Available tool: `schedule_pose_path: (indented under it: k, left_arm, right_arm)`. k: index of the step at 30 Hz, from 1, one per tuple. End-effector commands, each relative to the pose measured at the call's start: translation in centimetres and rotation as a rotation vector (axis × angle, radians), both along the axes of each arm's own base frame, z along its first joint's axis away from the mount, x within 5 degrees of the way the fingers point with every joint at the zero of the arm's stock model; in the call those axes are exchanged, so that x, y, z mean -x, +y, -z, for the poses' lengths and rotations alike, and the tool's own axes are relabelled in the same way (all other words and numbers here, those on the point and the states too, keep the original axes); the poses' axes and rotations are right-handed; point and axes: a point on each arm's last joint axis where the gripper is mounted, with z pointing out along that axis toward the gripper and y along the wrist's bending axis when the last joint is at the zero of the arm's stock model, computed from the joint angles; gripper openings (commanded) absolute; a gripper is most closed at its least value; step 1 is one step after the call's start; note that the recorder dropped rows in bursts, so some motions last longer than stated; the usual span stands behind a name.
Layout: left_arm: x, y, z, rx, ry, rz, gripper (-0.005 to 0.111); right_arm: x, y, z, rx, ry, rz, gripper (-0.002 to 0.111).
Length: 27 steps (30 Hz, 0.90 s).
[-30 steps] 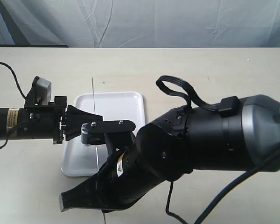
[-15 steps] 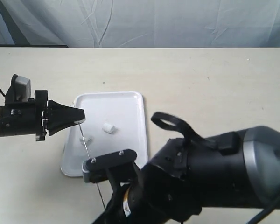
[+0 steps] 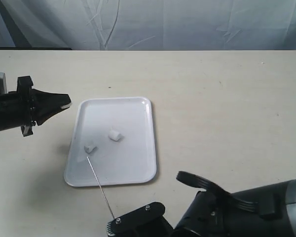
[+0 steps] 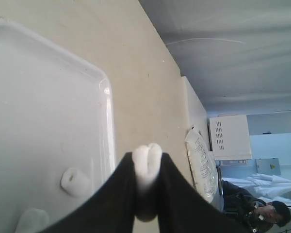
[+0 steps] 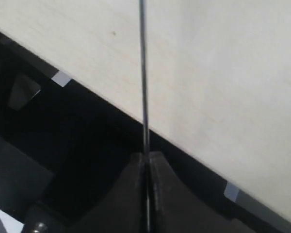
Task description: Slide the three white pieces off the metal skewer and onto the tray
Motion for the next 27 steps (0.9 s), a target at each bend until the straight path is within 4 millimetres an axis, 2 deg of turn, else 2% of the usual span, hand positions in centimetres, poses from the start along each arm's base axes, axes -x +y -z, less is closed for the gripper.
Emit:
schedule_pose_path:
  k: [1,5,10,12,15,18,20,24,27]
  left_arm:
    - [0.2,0.0,-0.1,-0.02,-0.015,0.029,0.012]
    - [0.5,-1.3,0.2,-0.044,-0.006,0.092,0.012]
    - [0.6,-3.5,0.8,-0.143,-0.02,0.141,0.028]
    - [0.4,-3.7,1.2,-0.193,-0.012,0.126,0.032]
    - [0.3,-3.6,1.8,-0.275,-0.008,0.115,0.033]
    - [0.1,-3.5,1.8,-0.295,-0.032,0.102,0.033]
    - [0.1,-3.5,1.7,-0.289,-0.049,0.098,0.035]
    - [0.1,-3.5,1.7,-0.292,-0.055,0.1,0.047]
    - [0.3,-4.5,1.8,-0.304,-0.059,0.144,0.05]
  right_arm:
    - [-0.8,0.1,-1.0,-0.059,-0.056,0.031,-0.001]
    - [-3.7,-1.2,-1.7,-0.048,-0.07,0.125,-0.001]
    - [-7.7,-3.6,-2.4,0.009,-0.067,0.218,-0.001]
    - [-9.0,-3.6,-3.3,0.012,-0.066,0.211,-0.001]
    - [-10.9,-2.7,-5.2,-0.03,-0.09,0.199,-0.001]
    - [-12.5,-0.8,-7.0,-0.083,-0.126,0.19,-0.001]
    - [-13.5,0.7,-7.5,-0.089,-0.114,0.185,-0.001]
    - [-15.2,3.1,-6.5,-0.021,-0.057,0.151,-0.001]
    - [-16.4,4.3,-4.3,0.069,-0.031,0.122,-0.001]
